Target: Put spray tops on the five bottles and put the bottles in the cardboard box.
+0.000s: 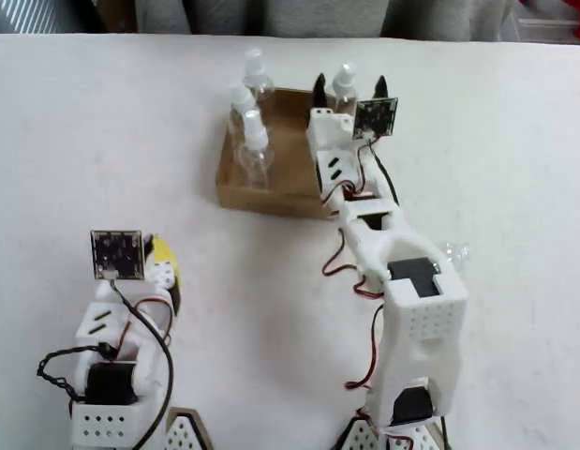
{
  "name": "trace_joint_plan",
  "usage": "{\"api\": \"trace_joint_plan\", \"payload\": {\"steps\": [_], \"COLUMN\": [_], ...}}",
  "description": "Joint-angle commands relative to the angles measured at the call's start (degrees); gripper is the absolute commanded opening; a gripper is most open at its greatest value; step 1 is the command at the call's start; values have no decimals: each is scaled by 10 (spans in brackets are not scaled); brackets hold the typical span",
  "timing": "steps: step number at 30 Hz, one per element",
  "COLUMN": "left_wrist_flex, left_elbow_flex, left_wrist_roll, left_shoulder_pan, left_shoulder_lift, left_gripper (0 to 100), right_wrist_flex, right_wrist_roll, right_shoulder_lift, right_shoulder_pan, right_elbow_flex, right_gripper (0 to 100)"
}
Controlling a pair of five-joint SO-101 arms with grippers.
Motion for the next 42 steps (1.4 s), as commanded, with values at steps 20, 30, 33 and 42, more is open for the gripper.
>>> {"api": "trace_joint_plan", "payload": {"steps": [20, 30, 33, 42], "left_wrist_flex": [-5, -3, -2, -1], "left_elbow_flex": [0, 0, 0, 0], "left_wrist_roll": [-49, -52, -52, -52], "left_shoulder_pan": [-4, -1, -1, 0], "left_shoulder_lift": [-3, -3, -3, -3], "left_gripper": [24, 24, 24, 24], "right_wrist_flex": [-1, 31, 101, 413], "right_wrist_roll": [-6, -6, -6, -6], "right_shoulder_lift": [-275, -503, -589, -839], "right_shoulder_pan": [10, 24, 41, 124], "right_elbow_flex": [142, 310, 355, 422], "right_gripper": [337, 337, 337, 337]}}
